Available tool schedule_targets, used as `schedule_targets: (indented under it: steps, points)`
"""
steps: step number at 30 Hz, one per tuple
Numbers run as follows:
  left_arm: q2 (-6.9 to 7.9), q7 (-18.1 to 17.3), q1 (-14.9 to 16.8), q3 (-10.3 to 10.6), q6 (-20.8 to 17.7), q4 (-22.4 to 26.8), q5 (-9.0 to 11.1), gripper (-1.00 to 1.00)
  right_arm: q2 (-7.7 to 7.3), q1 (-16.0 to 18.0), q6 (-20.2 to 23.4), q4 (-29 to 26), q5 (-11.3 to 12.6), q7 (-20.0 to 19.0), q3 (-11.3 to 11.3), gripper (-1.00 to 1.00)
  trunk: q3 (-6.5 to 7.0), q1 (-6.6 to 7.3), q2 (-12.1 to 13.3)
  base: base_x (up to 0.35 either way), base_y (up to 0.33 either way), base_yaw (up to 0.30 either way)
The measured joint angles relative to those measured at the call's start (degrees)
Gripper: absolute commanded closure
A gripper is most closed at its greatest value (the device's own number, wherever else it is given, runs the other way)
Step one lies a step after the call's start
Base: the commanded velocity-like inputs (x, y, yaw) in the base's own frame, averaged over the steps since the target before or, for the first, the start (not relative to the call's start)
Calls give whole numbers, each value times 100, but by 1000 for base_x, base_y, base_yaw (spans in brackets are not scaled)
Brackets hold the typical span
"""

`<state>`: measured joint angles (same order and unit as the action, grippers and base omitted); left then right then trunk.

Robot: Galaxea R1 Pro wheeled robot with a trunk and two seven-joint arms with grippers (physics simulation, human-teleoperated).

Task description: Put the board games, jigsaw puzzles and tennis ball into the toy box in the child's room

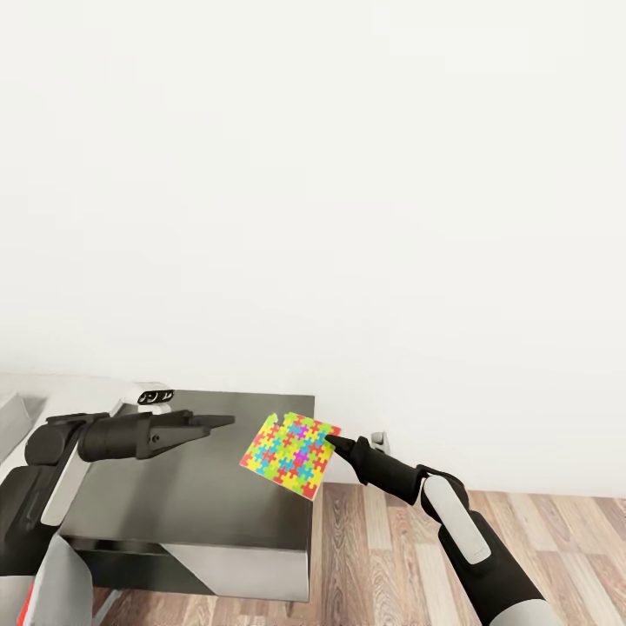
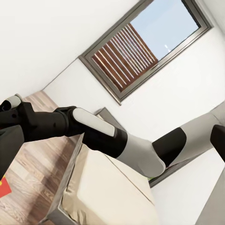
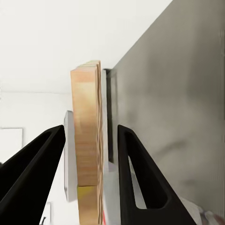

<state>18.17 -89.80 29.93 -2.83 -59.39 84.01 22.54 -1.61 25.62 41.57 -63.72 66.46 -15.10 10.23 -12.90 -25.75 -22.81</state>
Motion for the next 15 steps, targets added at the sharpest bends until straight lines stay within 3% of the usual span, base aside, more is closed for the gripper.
schedule_targets:
  steps: [15]
  points:
    - [-16, 0, 0, 8, 6, 0, -11, -100, 5, 0, 0, 0, -1, 0, 0, 100, 143, 1, 0, -6, 0, 0]
